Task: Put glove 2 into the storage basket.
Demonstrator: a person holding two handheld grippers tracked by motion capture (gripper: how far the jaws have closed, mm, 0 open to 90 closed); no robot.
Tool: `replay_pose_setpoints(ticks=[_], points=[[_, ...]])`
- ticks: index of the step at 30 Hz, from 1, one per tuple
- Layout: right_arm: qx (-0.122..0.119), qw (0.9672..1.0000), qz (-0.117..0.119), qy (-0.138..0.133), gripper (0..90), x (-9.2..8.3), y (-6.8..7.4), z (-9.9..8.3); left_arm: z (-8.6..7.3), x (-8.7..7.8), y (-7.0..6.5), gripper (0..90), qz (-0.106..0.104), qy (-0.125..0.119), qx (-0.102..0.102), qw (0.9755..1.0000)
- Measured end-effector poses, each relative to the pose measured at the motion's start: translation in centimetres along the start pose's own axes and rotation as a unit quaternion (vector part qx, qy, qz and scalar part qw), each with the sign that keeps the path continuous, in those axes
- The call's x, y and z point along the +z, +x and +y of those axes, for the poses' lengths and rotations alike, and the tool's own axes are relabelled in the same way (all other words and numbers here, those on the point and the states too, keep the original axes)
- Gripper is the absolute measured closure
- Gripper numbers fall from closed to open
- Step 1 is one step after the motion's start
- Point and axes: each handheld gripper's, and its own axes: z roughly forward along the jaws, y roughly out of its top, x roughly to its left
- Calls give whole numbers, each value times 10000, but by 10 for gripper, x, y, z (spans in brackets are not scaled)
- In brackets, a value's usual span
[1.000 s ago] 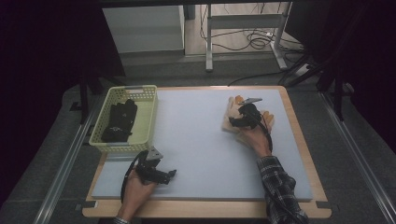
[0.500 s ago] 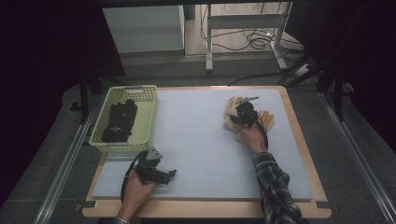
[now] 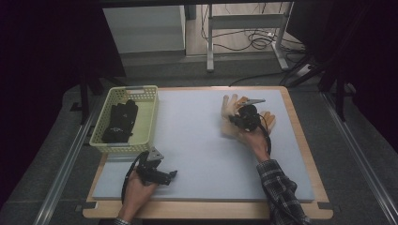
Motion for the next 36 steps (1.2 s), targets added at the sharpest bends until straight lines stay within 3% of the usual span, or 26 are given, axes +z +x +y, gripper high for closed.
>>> replay_pose_setpoints(ticks=[3,7,13,18,19,21,23,26,29,33,36], points=[[147,9991,351,-163,801,-15,15,-4,0,0,0,10,3,-9,-10,10000],[21,9984,538,-147,800,-26,36,-12,0,0,0,10,2,-1,1,10000],[-105,9981,608,-40,797,-35,75,-35,0,0,0,10,4,0,2,10000],[-222,9979,596,135,779,-25,97,-62,0,0,0,10,4,-2,4,10000],[-262,9977,601,179,751,-23,99,-65,0,0,0,10,4,-5,1,10000],[-339,9968,660,284,607,-16,102,-73,0,0,0,10,4,-6,0,10000],[-395,9967,682,203,485,-16,102,-76,0,0,0,10,3,-5,-1,10000],[-438,9965,689,181,443,-23,97,-76,0,0,0,10,5,-3,2,10000],[-547,9965,609,161,474,-36,90,-77,0,0,0,10,5,-2,3,10000],[-593,9968,501,182,695,-49,81,-87,0,0,0,10,5,-5,4,10000],[-766,9952,513,331,782,-49,80,-97,0,0,0,10,4,-5,5,10000]])
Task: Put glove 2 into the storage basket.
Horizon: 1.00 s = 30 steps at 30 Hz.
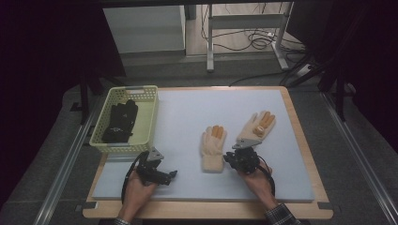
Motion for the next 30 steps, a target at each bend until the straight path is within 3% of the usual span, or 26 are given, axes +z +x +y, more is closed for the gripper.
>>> replay_pose_setpoints(ticks=[5,9,16,24,30], points=[[-272,9993,221,-98,796,6,13,-10,0,0,0,10,-1,0,1,10000],[-300,9993,179,-104,751,6,13,-9,0,0,0,10,0,0,1,10000],[333,9993,58,-164,666,-8,-20,-8,0,0,0,10,-1,0,-2,10000],[620,9967,-436,-303,631,-35,-56,-4,0,0,0,10,-1,2,-2,10000],[817,9925,-825,-380,587,-46,-84,0,0,0,0,10,-1,1,-2,10000]])
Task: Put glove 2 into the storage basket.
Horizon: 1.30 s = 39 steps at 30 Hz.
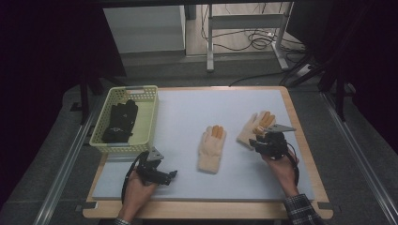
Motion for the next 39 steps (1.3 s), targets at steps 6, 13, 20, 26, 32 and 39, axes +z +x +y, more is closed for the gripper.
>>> replay_pose_setpoints(ticks=[6,13,20,26,32,39], points=[[143,9991,-361,167,511,15,-26,8,0,0,0,10,0,2,3,10000],[134,9966,-671,454,346,44,-38,15,0,0,0,10,0,15,19,10000],[174,9956,-799,459,551,57,-46,15,0,0,0,10,-1,16,21,10000],[283,9965,-673,413,603,50,-48,13,0,0,0,10,-1,17,21,10000],[290,9986,-418,157,603,32,-40,17,0,0,0,10,-3,16,19,10000],[65,9999,-120,51,601,14,-19,25,0,0,0,10,-2,16,17,10000]])
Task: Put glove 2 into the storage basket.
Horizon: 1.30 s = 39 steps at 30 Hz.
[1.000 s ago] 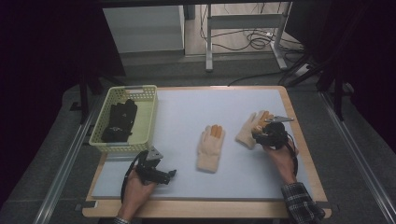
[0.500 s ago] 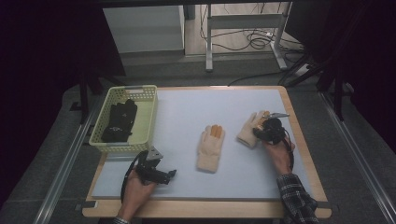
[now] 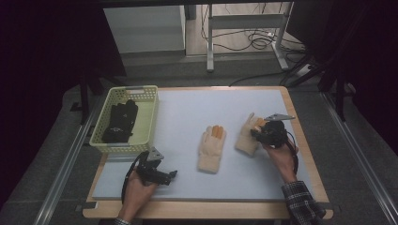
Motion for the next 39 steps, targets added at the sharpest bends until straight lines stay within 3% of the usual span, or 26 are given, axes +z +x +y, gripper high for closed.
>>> replay_pose_setpoints(ticks=[10,17,23,28,34,39], points=[[-216,9975,620,-245,598,-24,39,20,0,0,0,10,2,-9,-9,10000],[-427,9932,1040,-311,596,-25,74,32,0,0,0,10,8,-7,1,10000],[-606,9884,1374,-219,593,-11,105,39,0,0,0,10,8,-7,4,10000],[-757,9869,1422,-94,591,8,122,37,0,0,0,10,9,-22,-15,10000],[-971,9862,1313,252,582,32,132,23,0,0,0,10,3,-22,-24,10000],[-941,9850,1360,488,573,41,128,9,0,0,0,10,2,4,5,10000]])
